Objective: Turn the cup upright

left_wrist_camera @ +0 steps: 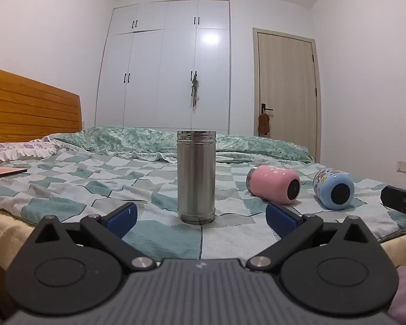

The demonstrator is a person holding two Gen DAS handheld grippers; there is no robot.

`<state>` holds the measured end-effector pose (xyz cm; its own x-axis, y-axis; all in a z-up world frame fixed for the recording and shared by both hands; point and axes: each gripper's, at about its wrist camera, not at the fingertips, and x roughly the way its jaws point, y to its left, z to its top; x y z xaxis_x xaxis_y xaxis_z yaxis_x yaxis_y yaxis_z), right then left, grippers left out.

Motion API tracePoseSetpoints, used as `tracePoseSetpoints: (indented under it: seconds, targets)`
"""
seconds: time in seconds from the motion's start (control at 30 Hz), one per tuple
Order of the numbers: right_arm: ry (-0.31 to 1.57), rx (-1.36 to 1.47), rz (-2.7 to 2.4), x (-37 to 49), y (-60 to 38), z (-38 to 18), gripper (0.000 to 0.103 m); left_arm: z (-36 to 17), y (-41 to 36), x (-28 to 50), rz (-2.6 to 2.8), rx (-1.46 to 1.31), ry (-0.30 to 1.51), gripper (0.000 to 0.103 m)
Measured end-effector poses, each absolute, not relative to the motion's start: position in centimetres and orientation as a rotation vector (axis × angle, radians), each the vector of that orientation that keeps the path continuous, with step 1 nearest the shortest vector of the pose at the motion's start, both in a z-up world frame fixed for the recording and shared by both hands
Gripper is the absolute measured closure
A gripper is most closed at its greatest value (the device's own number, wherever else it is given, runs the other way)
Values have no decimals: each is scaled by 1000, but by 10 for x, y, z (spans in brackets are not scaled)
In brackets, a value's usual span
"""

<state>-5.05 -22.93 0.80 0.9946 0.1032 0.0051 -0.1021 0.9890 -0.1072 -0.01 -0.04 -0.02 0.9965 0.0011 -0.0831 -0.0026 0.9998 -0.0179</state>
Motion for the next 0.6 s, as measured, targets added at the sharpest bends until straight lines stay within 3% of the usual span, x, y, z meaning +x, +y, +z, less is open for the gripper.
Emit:
tracePoseSetpoints:
  seconds: [0.6]
  targets:
    - [-9,-107,103,-50,-230,8,0,0,-8,-5,5,21,60,0]
